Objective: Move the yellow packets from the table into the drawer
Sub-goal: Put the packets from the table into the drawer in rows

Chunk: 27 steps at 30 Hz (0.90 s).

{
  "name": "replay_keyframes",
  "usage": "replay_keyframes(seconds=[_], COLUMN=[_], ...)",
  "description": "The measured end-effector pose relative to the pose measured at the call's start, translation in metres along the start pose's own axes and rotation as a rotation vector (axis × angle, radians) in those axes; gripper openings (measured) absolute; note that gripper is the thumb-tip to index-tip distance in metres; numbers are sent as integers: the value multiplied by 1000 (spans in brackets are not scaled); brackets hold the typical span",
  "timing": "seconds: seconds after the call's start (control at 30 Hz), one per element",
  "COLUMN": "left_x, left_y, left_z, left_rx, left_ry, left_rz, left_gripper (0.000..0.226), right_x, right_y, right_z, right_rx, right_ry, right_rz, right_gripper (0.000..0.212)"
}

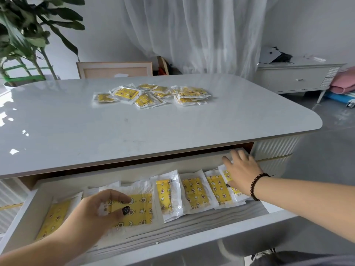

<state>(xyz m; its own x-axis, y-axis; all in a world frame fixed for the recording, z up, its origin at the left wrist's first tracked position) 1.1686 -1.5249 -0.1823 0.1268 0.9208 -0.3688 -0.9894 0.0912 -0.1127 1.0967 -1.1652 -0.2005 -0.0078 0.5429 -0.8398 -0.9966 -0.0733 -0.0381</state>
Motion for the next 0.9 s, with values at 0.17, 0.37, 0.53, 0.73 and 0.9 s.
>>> replay_keyframes(seconds=[0.17,0.37,0.53,0.73,0.9], left_x=[0,-2,0,13,25], left_y=[-2,-2,-2,2,6], left_z=[2,1,5,17,23], left_rx=[-17,-10,14,34,57], left_ry=[10,19,70,102,174], left_rz=[10,9,-13,-46,-59], left_gripper=[31,31,32,29,32], right_x=[14,29,18,16,17], right_y=[-6,-7,-13,-8,-5], right_z=[-8,-7,-6,-1,-5], right_rx=[-36,-53,-137,-184,-306], right_ry=[206,351,229,171,34], right_rz=[-281,-470,-351,-274,-233], right_gripper=[54,62,72,60,46])
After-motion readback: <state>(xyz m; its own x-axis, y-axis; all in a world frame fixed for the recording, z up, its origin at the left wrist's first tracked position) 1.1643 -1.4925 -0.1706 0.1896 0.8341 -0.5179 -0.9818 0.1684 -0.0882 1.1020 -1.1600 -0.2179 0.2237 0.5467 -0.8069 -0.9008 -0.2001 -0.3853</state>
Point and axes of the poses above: each hand's wrist, its own y-axis towards the middle knuckle, its own x-axis out of the palm, z = x × y, the point moved 3 cm from there along y, towards the middle knuckle, and after that the axes turned 10 degrees about -y, right-handed, at the moved point
